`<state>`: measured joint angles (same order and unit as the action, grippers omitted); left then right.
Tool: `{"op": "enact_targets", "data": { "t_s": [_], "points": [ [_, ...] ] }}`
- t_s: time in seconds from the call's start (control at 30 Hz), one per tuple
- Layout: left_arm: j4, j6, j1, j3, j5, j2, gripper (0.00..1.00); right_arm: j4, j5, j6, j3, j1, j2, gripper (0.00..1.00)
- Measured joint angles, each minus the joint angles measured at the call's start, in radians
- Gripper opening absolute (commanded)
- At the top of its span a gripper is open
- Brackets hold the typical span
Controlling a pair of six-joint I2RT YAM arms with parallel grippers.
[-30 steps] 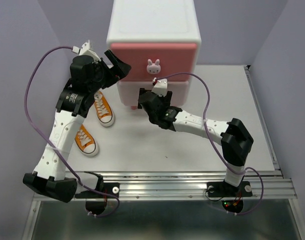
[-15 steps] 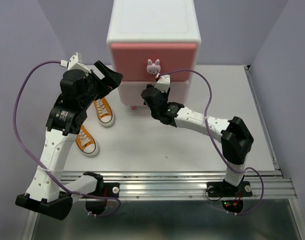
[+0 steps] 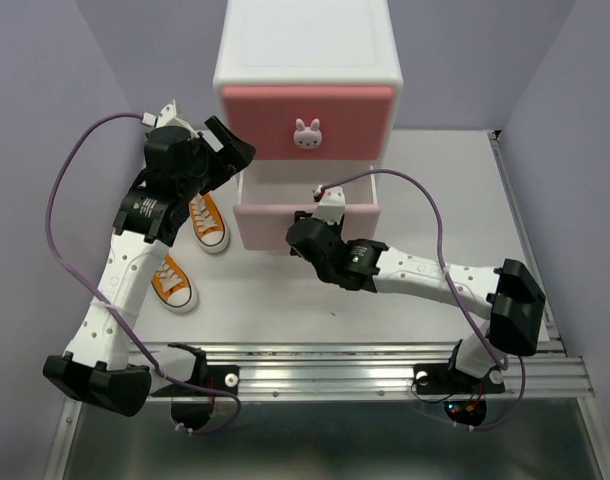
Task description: Place and organize the shoes in the shoe cabinet
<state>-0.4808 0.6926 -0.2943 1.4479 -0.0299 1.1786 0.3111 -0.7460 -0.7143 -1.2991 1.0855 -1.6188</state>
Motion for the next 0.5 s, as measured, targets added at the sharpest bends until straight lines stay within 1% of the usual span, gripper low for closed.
{"op": "enact_targets", "data": {
  "t_s": [0.17, 0.33, 0.5],
  "points": [
    [0.024, 0.004, 0.0, 0.0, -0.011, 0.023, 0.99, 0.11, -0.016, -0.121, 0.025, 0.095, 0.05, 0.14],
    [0.036, 0.012, 0.0, 0.0, -0.013, 0.026, 0.99, 0.175, -0.014, -0.256, 0.025, 0.198, 0.055, 0.14],
    [0.048, 0.026, -0.001, -0.021, 0.027, -0.005, 0.99, 0.23, -0.033, -0.373, 0.033, 0.294, 0.063, 0.15]
  ]
}}
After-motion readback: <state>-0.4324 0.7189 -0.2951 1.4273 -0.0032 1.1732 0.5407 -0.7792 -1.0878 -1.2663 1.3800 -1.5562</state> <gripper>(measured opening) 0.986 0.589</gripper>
